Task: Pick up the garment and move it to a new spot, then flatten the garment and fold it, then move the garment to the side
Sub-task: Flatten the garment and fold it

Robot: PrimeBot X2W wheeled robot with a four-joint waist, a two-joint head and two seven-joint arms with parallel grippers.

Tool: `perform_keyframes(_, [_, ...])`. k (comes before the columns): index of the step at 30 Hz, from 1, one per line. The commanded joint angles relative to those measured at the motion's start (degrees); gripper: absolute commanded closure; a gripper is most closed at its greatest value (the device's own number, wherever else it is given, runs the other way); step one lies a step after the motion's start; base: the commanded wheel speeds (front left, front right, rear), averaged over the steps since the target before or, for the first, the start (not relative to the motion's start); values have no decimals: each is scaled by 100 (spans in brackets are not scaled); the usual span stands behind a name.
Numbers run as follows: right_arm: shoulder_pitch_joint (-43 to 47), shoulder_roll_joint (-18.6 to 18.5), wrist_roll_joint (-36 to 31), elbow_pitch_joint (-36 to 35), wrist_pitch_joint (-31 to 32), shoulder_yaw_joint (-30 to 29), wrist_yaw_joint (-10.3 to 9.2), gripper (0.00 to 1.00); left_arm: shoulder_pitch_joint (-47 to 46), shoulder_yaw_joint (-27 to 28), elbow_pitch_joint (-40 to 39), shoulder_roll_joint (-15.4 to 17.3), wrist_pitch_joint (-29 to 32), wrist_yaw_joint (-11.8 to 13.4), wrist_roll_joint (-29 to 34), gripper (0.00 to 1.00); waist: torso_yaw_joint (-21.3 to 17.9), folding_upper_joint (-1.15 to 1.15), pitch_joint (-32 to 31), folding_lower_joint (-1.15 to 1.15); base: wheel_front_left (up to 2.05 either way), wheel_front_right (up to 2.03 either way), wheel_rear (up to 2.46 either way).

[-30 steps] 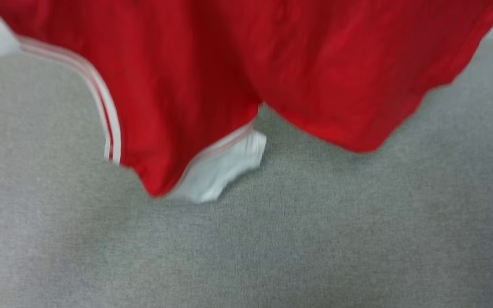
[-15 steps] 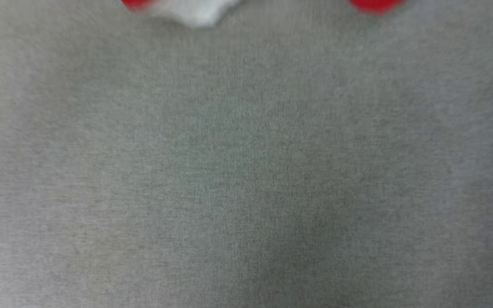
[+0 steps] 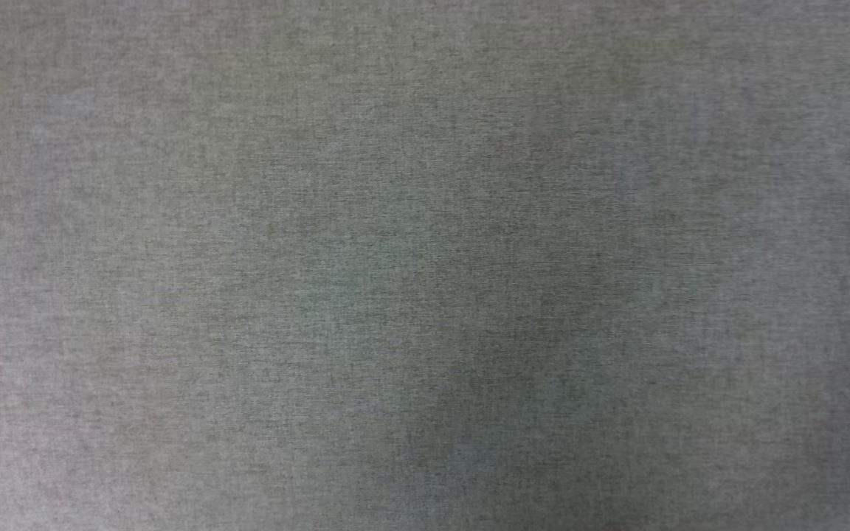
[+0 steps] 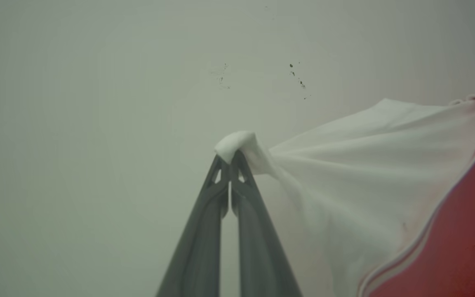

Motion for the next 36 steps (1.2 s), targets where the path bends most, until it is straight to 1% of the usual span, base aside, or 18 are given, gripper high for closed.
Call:
perform_keyframes(1, [-42,28,-38,51,-35,-23,-13,100,-30,-10,37,35,-43,19,-25,100,30,0,24,-2,0,0,0])
perform_keyframes(4, [-10,112,-183,379,-297,-3,-13,100,142,-283,213,-52,-319,17,-194,100,78,0,53,-2,0,0,0])
perform_keyframes(6, [113,140,-253,579,-445,72,-13,100,434,-446,281,-160,-415,15,-448,100,125,0,48,-2,0,0,0])
perform_keyframes(11, [466,107,-271,918,-714,279,-12,100,1148,-853,83,-279,-594,14,-809,100,256,0,-34,-2,0,0,0])
perform_keyframes(14, [809,103,-182,1055,-869,397,-12,100,1748,-951,-51,-355,-638,13,-981,100,280,0,-165,-2,0,0,0])
perform_keyframes(17, [1200,119,-70,1152,-972,501,-12,100,2334,-942,-199,-394,-656,12,-1093,100,296,0,-340,-2,0,0,0])
perform_keyframes(20, [1666,159,77,1214,-1089,554,-12,100,3003,-782,-453,-423,-660,50,-1158,100,302,0,-561,-2,0,0,0])
perform_keyframes(23, [2201,235,239,1259,-1217,631,-12,100,3790,-606,-768,-419,-656,127,-1190,100,299,0,-822,-2,0,0,0])
perform_keyframes(27, [2920,242,598,1269,-1359,727,-12,100,4888,-385,-1237,-387,-656,287,-1255,100,360,0,-1240,-2,0,0,0])
perform_keyframes(32, [3918,173,1066,1240,-1356,931,-11,100,6349,-335,-1824,-224,-651,493,-1367,100,468,0,-1809,-2,0,0,0])
perform_keyframes(36, [4664,86,1533,1160,-1326,1035,-12,100,7425,-493,-2232,-9,-651,689,-1480,100,524,0,-2206,-2,0,0,0])
